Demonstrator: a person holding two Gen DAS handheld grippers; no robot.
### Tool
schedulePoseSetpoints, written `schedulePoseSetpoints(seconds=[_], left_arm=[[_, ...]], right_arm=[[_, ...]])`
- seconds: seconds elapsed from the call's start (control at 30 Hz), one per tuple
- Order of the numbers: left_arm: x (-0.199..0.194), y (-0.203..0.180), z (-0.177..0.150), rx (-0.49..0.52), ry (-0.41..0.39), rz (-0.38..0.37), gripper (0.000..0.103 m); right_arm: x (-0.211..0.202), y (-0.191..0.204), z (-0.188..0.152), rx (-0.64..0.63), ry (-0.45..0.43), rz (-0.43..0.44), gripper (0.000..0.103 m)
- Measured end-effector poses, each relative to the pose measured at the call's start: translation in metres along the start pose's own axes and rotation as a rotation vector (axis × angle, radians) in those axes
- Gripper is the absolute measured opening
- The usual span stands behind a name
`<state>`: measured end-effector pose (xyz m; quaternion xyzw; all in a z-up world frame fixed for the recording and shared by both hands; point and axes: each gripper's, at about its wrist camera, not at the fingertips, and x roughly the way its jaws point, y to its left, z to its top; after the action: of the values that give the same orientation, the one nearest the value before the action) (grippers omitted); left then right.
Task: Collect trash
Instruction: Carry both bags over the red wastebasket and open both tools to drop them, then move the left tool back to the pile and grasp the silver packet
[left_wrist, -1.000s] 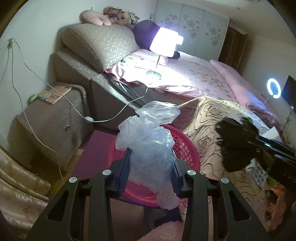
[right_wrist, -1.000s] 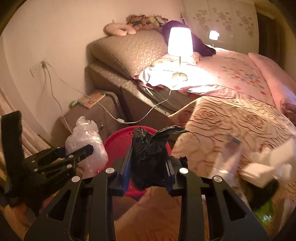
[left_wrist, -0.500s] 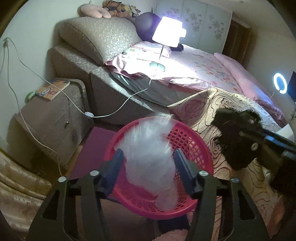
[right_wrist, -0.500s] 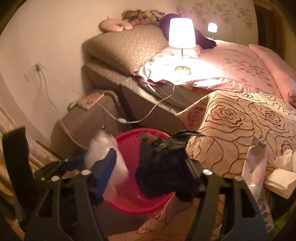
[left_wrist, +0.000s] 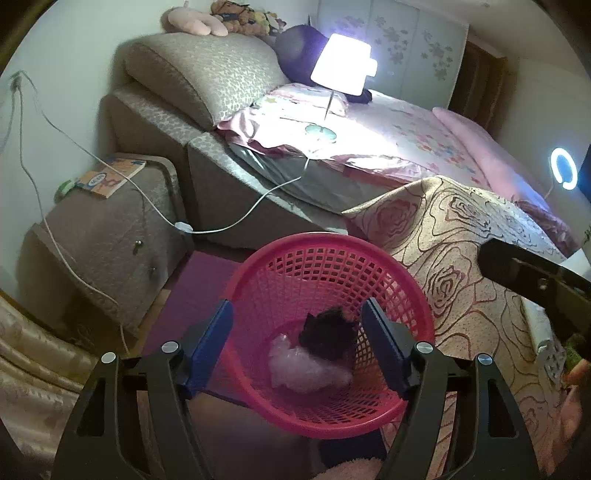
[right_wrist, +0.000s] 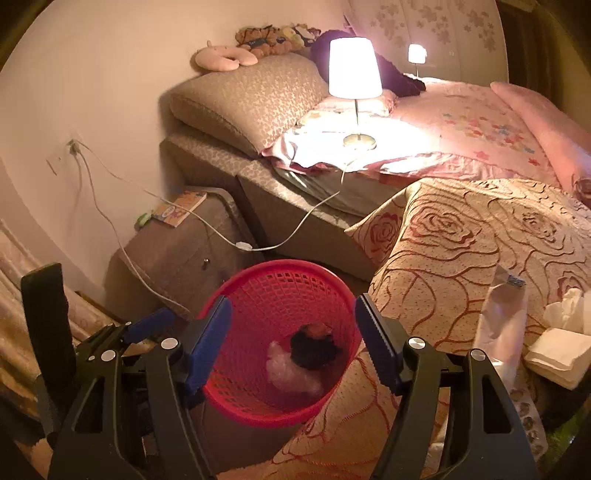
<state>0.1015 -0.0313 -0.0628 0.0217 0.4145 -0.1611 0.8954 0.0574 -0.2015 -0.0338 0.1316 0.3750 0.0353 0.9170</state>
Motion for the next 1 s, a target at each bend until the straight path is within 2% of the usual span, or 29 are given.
schedulePoseSetpoints(seconds=[0.4,0.5,0.77,1.0], left_arm=[[-0.028,-0.019,-0.01,0.032,-0.044,-0.003,0.069],[-0.037,-0.026,-0.012,0.044,-0.056,-0.024,0.071],[-0.06,-0.055,-0.023,0.101,-0.077,-0.091,0.074],[-0.069,-0.086,-0.034,0.164,-0.074,-0.151,0.074]], right_arm=[[-0.047,-0.021,-0.017,0.039,-0.062,-0.048,0.069],[-0.062,-0.031,-0.022,0.064,-0.074,-0.062,0.073],[-0.108,-0.057,-0.039,0.103,-0.104,-0.096,0.074],[-0.155,-0.091,-0.061,0.136,-0.156,-0.207,0.078]])
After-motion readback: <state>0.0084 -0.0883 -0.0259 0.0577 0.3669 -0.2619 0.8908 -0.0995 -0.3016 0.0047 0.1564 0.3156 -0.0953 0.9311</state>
